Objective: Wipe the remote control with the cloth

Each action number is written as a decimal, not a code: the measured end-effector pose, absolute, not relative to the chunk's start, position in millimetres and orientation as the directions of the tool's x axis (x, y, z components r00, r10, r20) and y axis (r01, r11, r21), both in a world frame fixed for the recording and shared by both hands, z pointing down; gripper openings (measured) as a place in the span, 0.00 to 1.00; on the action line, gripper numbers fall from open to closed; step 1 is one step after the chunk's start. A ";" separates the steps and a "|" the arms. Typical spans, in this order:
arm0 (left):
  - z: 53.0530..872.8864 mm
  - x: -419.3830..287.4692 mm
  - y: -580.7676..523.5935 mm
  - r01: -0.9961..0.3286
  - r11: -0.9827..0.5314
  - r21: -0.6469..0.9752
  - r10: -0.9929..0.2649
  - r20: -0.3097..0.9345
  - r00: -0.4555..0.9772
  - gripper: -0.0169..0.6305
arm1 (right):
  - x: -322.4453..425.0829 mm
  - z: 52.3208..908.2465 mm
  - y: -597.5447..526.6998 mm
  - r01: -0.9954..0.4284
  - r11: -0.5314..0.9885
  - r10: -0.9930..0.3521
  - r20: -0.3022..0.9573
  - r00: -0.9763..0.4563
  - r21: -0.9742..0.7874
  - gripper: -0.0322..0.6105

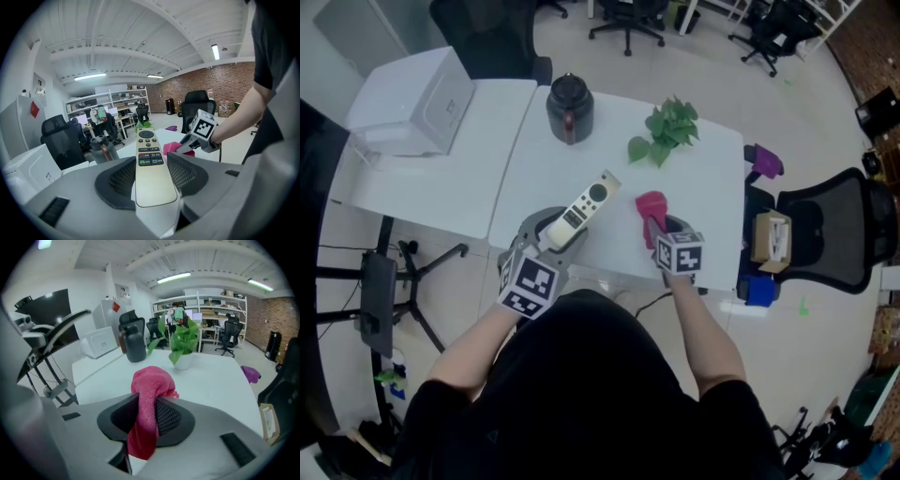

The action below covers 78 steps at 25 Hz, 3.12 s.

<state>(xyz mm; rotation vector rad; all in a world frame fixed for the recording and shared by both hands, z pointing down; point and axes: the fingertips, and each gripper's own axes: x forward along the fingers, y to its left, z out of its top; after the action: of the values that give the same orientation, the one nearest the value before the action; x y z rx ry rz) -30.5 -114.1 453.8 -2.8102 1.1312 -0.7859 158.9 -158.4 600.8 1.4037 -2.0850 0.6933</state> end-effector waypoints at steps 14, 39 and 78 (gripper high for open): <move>453.0 -19.2 -133.5 -0.577 -0.743 -0.339 -0.668 0.437 0.603 0.36 | 27.6 369.6 -97.0 -0.701 0.696 -0.703 0.344 -0.623 0.153 0.21; 411.7 -2.5 -101.4 -0.438 -0.705 -0.557 -0.663 0.302 0.685 0.35 | 36.2 377.1 -119.3 -0.651 0.689 -0.712 0.463 -0.527 0.318 0.21; 413.3 -2.4 -105.5 -0.438 -0.739 -0.512 -0.631 0.298 0.716 0.35 | 40.3 377.5 -131.7 -0.676 0.683 -0.710 0.465 -0.528 0.277 0.21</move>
<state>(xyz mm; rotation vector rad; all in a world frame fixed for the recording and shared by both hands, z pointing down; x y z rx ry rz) -2.4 -105.5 413.3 -2.5143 0.8248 -0.6482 40.3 -131.7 377.5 1.0633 -2.3413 -0.0834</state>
